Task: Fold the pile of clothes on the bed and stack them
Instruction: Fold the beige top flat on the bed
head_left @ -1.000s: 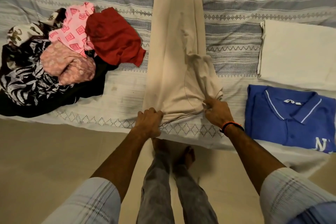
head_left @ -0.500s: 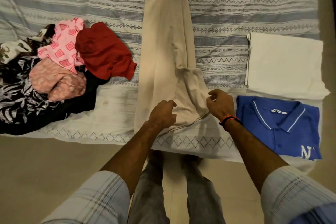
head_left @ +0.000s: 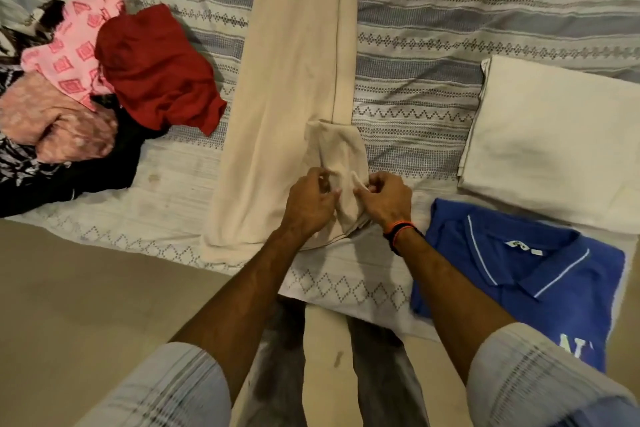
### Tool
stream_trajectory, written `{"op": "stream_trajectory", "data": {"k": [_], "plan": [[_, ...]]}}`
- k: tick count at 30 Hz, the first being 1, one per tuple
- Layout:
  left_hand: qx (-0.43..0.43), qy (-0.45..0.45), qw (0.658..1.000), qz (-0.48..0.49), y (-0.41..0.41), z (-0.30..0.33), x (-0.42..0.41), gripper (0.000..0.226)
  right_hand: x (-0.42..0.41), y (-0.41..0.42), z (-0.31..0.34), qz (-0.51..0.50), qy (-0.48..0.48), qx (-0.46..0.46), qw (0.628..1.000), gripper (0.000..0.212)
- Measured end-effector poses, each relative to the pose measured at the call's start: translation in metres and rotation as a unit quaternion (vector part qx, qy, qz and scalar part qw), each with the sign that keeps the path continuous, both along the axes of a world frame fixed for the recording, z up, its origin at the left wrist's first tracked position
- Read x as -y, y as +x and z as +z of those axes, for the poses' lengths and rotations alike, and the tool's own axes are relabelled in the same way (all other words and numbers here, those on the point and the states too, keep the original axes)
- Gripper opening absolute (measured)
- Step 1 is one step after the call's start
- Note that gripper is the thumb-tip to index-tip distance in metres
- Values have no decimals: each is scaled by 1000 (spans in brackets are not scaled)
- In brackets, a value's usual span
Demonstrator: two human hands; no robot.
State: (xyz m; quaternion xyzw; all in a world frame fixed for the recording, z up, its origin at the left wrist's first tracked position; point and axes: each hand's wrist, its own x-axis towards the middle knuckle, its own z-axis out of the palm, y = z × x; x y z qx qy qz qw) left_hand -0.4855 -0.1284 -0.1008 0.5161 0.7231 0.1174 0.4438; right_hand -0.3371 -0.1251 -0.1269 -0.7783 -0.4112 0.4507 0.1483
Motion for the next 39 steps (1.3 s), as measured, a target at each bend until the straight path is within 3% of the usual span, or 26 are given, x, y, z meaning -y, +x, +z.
{"op": "stream_trajectory", "data": {"k": [3,5,7,10,13,15,17,21,25,28,30,33,36,39], "plan": [[23,34,994,97,12,11,0,45,11,-15,12,37,159,92,982,11],[52,-1,989,136,17,17,-4,51,17,-25,20,88,194,14,977,10],[44,-26,987,150,16,17,-7,47,20,-32,26,122,144,-116,975,12],[3,-26,984,176,6,4,-11,27,22,-29,21,47,123,-180,975,19],[-20,-22,974,225,-3,-6,-12,26,18,-17,13,-64,108,-105,986,20],[17,-10,962,273,-6,-9,-12,31,13,-8,6,-64,90,-32,993,35],[68,1,954,293,-5,-8,-10,40,6,-2,-3,-43,55,-29,997,54],[110,8,958,265,-9,-6,-4,65,-1,-5,-5,-15,-12,-89,996,63],[29,4,987,157,-25,-1,0,100,11,-19,-5,67,30,-71,995,75],[-17,-37,998,45,-28,1,3,114,18,-28,-3,60,28,-35,997,59],[-51,-54,997,9,-24,1,3,108,18,-32,0,60,43,-22,997,32],[-84,-71,993,31,-22,-1,0,70,13,-34,4,33,20,-87,995,10],[-49,-108,990,71,-29,-6,-1,48,0,-34,4,-67,-32,-189,979,25],[-38,-123,990,56,-31,-9,-1,54,-11,-39,-19,-143,-58,-219,963,40]]}}
